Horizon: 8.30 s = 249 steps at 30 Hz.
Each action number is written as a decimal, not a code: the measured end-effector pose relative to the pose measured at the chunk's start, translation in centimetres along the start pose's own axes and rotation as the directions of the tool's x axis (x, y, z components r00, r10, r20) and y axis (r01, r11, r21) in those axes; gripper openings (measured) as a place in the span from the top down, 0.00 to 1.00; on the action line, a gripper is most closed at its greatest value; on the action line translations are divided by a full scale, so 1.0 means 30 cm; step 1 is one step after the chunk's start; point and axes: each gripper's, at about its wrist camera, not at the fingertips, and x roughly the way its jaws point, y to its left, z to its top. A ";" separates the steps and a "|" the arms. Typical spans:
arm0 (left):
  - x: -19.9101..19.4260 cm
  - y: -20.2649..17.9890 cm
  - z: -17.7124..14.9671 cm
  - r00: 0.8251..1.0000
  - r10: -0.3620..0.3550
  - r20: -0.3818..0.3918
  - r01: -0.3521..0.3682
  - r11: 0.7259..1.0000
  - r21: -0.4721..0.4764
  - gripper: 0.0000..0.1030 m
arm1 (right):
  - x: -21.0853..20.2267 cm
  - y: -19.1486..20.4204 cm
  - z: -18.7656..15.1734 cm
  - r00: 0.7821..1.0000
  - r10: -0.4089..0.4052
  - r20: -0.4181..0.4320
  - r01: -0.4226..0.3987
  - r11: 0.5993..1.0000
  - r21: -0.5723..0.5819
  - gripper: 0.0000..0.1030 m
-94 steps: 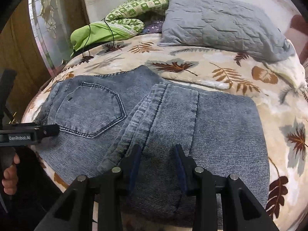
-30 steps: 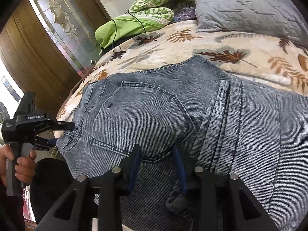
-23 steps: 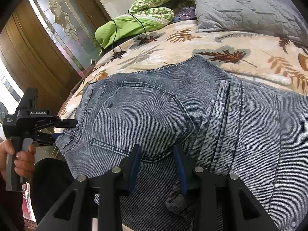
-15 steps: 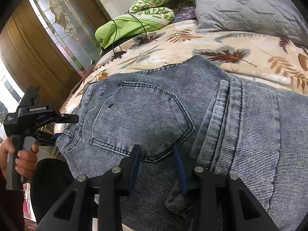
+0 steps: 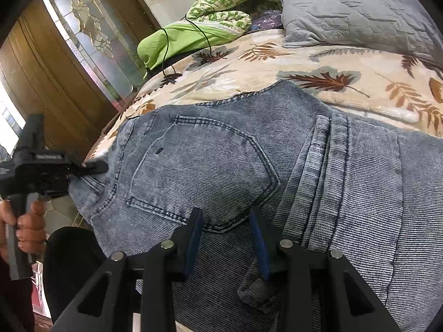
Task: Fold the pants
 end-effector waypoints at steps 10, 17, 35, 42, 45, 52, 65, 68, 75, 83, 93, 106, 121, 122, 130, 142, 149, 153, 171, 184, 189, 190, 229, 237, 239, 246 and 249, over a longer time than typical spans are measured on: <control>-0.206 -0.270 -0.069 0.992 -0.070 0.109 0.044 0.975 0.219 0.81 | -0.024 -0.030 0.001 0.999 0.033 -0.005 -0.033 0.999 0.027 0.63; -0.291 -0.557 -0.200 0.983 -0.142 0.116 0.083 0.908 0.412 0.84 | -0.160 -0.147 0.013 0.990 0.079 0.113 -0.093 0.988 0.125 0.63; -0.105 -1.228 -0.572 0.924 -0.302 -0.236 0.378 0.613 0.694 0.82 | -0.654 -0.831 -0.144 0.871 -0.225 0.437 -0.155 0.718 0.678 0.62; -0.154 -1.119 -0.436 0.976 -0.219 -0.022 0.162 0.652 0.741 0.60 | -0.606 -0.797 -0.104 0.891 -0.194 0.409 -0.131 0.754 0.644 0.62; -0.064 -1.027 -0.411 0.998 -0.067 0.013 0.036 0.677 0.735 0.60 | -0.572 -0.722 -0.067 0.908 -0.170 0.384 -0.094 0.809 0.580 0.62; 0.090 -0.790 -0.410 0.995 0.096 -0.033 -0.048 0.727 0.685 0.60 | -0.479 -0.545 -0.025 0.936 -0.172 0.308 0.036 0.915 0.401 0.61; 0.215 -0.710 -0.435 0.994 0.109 -0.027 -0.062 0.736 0.674 0.34 | -0.325 -0.534 -0.036 0.967 -0.213 0.139 0.150 0.919 0.364 0.61; 0.216 -0.699 -0.447 0.995 0.100 0.008 -0.079 0.736 0.672 0.31 | -0.321 -0.528 -0.030 0.963 -0.231 0.142 0.169 0.920 0.353 0.61; 0.123 -0.714 -0.457 0.994 0.099 0.048 -0.104 0.703 0.704 0.32 | -0.320 -0.481 -0.033 0.941 -0.308 0.144 0.252 0.916 0.313 0.61; -0.015 -0.663 -0.477 0.997 0.000 0.078 -0.056 0.689 0.722 0.32 | -0.411 -0.403 -0.068 0.913 -0.365 0.182 0.308 0.909 0.279 0.61; 0.088 -0.617 -0.516 0.999 0.040 0.012 -0.036 0.696 0.717 0.29 | -0.422 -0.351 -0.196 0.918 -0.386 0.091 0.363 0.910 0.203 0.59; 0.165 -0.617 -0.521 0.999 0.044 0.011 -0.037 0.655 0.755 0.18 | -0.399 -0.382 -0.212 0.931 -0.345 0.122 0.314 0.924 0.219 0.56; 0.124 -0.593 -0.465 0.999 0.052 -0.010 -0.031 0.725 0.688 0.03 | -0.410 -0.368 -0.188 0.930 -0.351 0.107 0.320 0.919 0.230 0.53; 0.109 -0.596 -0.456 0.999 0.047 0.007 -0.039 0.725 0.688 0.03 | -0.418 -0.360 -0.177 0.927 -0.360 0.103 0.331 0.917 0.221 0.53; 0.093 -0.715 -0.402 0.997 0.034 0.074 -0.077 0.700 0.710 0.03 | -0.482 -0.404 -0.034 0.882 -0.447 0.151 0.407 0.883 0.234 0.53; 0.249 -0.746 -0.439 0.996 0.088 -0.020 -0.047 0.698 0.714 0.00 | -0.336 -0.594 0.026 0.922 -0.388 0.005 0.362 0.865 0.348 0.45; 0.243 -0.778 -0.504 0.988 0.112 0.105 -0.152 0.614 0.774 0.00 | -0.322 -0.589 0.013 0.914 -0.405 0.010 0.379 0.863 0.335 0.44; 0.253 -0.773 -0.484 0.991 0.118 0.070 -0.130 0.631 0.765 0.00 | -0.317 -0.586 0.019 0.912 -0.410 0.011 0.384 0.863 0.327 0.44; 0.109 -0.770 -0.488 0.982 0.140 0.129 -0.189 0.656 0.730 0.00 | -0.410 -0.465 0.037 0.876 -0.439 0.199 0.393 0.890 0.232 0.44; 0.215 -0.708 -0.500 0.993 0.121 -0.009 -0.080 0.707 0.703 0.00 | -0.292 -0.518 0.030 0.908 -0.417 0.040 0.397 0.888 0.233 0.36; 0.207 -0.695 -0.480 0.994 0.107 -0.033 -0.055 0.726 0.685 0.00 | -0.280 -0.527 0.039 0.907 -0.420 0.037 0.401 0.886 0.231 0.35; 0.195 -0.692 -0.473 0.994 0.112 -0.011 -0.074 0.730 0.679 0.00 | -0.282 -0.523 0.039 0.905 -0.423 0.040 0.403 0.885 0.230 0.35; -0.180 -0.705 -0.422 0.954 0.046 0.297 -0.231 0.743 0.628 0.00 | -0.654 -0.504 -0.123 0.868 -0.368 0.334 0.275 0.915 0.295 0.34; -0.094 -0.714 -0.436 0.959 0.083 0.271 -0.244 0.725 0.644 0.00 | -0.650 -0.537 -0.123 0.869 -0.368 0.332 0.259 0.908 0.330 0.34; -0.088 -0.716 -0.436 0.956 0.088 0.279 -0.254 0.722 0.644 0.00 | -0.645 -0.535 -0.120 0.872 -0.362 0.331 0.254 0.911 0.326 0.34; -0.075 -0.714 -0.418 0.955 0.094 0.282 -0.259 0.732 0.631 0.00 | -0.623 -0.506 -0.104 0.872 -0.368 0.324 0.281 0.917 0.285 0.34; -0.073 -0.713 -0.414 0.953 0.095 0.288 -0.263 0.732 0.628 0.00 | -0.618 -0.497 -0.101 0.872 -0.365 0.326 0.282 0.919 0.274 0.34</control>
